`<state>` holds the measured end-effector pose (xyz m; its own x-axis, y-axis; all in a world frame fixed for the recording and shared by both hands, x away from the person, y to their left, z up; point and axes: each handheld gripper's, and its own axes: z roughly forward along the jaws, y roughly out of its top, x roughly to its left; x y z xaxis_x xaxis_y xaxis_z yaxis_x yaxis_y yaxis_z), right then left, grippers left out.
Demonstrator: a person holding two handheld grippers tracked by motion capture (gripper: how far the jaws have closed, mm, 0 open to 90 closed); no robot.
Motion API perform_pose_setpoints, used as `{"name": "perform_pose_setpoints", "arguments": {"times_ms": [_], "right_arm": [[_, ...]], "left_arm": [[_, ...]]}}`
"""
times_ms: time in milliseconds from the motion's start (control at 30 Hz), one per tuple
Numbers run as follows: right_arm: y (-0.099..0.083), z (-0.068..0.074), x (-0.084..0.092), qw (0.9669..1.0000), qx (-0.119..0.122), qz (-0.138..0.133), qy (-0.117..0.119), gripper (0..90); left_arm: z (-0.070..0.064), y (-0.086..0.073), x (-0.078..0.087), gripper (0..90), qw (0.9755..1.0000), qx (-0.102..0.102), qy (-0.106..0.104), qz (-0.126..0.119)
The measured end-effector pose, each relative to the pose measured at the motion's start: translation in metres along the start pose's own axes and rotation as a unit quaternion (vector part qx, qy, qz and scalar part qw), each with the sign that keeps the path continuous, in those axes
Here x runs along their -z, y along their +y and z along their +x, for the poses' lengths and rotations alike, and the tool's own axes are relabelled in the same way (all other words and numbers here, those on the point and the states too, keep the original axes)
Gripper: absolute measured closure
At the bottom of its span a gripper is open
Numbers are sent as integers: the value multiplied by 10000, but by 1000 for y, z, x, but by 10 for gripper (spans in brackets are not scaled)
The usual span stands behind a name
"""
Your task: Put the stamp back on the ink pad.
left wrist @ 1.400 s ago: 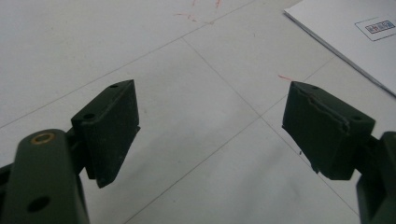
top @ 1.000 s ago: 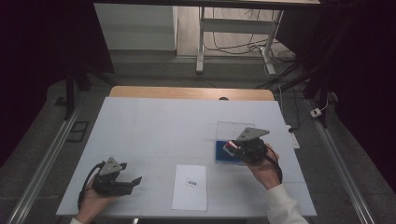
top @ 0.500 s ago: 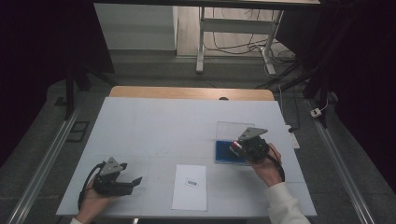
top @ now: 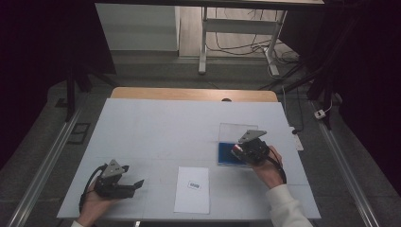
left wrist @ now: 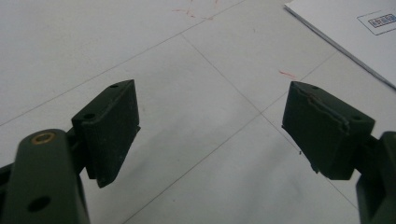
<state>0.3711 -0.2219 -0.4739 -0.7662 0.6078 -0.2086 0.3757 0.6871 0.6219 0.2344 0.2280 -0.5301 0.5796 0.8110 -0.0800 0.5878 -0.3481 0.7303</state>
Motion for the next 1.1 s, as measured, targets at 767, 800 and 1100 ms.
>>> {"name": "perform_pose_setpoints", "arguments": {"times_ms": [767,800,1100], "right_arm": [[-3,2,7,9968,-372,-705,-56,386],[-4,2,9,9962,-393,-773,-76,381],[-24,14,32,9913,-503,-1211,-141,375]], "left_arm": [[0,0,1,191,10000,28,-4,-28],[0,0,1,191,10000,37,-9,-37],[-1,0,1,190,10000,52,-17,-44]]}}
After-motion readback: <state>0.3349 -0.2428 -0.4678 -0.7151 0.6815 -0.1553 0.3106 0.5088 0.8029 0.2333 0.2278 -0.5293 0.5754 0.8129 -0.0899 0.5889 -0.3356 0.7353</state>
